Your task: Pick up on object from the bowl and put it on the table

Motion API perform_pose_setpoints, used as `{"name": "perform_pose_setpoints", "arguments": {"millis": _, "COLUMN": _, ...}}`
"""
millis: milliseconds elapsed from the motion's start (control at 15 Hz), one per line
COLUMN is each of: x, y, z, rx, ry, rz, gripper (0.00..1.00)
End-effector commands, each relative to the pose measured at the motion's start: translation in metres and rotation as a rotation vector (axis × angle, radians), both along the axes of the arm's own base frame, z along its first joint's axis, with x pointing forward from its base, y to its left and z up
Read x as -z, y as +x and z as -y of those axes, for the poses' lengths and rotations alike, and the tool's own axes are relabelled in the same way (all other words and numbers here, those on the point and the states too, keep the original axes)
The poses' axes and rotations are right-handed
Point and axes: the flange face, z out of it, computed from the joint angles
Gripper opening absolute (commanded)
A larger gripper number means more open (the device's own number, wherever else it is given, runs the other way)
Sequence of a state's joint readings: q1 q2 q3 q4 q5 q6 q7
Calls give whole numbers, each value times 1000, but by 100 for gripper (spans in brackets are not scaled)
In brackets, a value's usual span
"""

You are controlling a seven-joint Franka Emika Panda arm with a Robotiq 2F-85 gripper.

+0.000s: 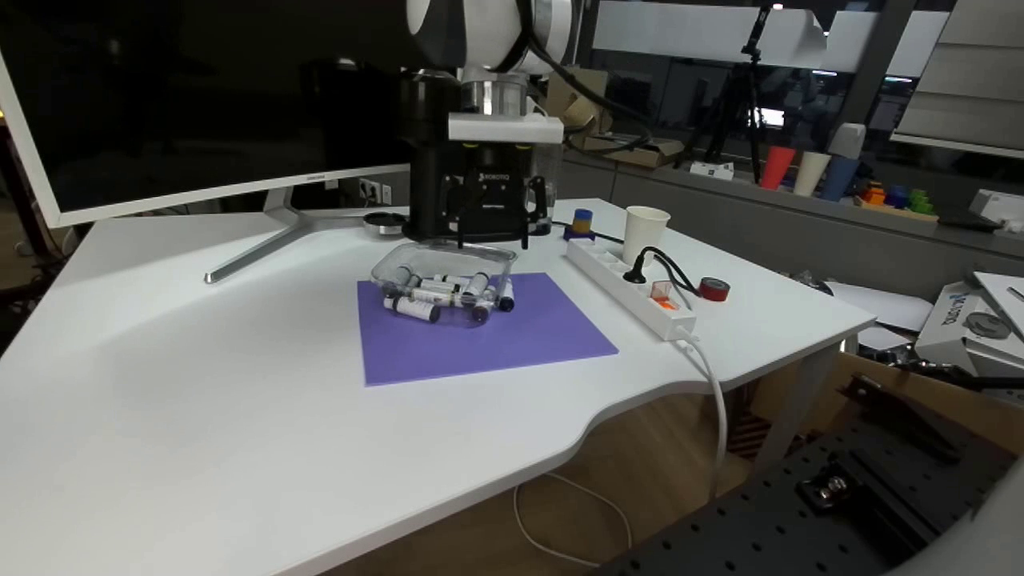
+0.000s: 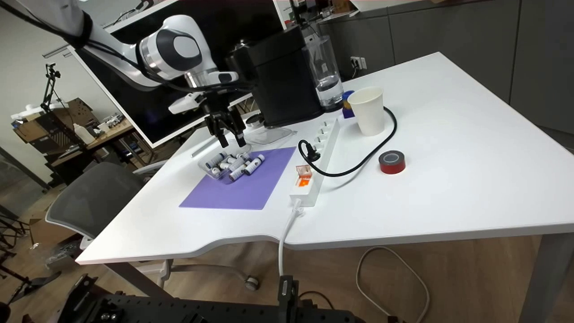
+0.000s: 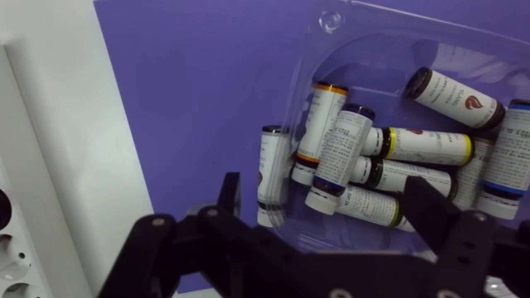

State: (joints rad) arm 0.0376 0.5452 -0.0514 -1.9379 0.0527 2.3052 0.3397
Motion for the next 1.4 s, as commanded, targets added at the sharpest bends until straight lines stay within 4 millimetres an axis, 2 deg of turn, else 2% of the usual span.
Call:
{"name": "perform_pose_setpoints", "arguments": {"millis": 0, "x": 1, "y": 17, "z": -15, "rx": -37, "ry": -39, "rz": 22, "gripper": 100}}
{"name": "perform_pose_setpoints", "arguments": {"millis": 333, "x": 13, "y": 25, "z": -38, "rx": -64, "ry": -20, "rz": 53, "gripper": 100}}
{"name": "perform_pose_setpoints", "arguments": {"millis": 533, "x": 21, "y": 26, "z": -46, "rx": -70, "ry": -22, "rz": 56, "gripper": 100}}
{"name": "perform_pose_setpoints", "arguments": {"millis": 933, "x": 40, "y": 23, "z": -50, "rx": -77, "ry": -14, "rz": 43, "gripper": 100}}
{"name": "perform_pose_setpoints", "arguments": {"millis": 1333, "x": 45, "y": 19, "z": -47, "rx": -54, "ry": -18, "rz": 22, "gripper": 100}}
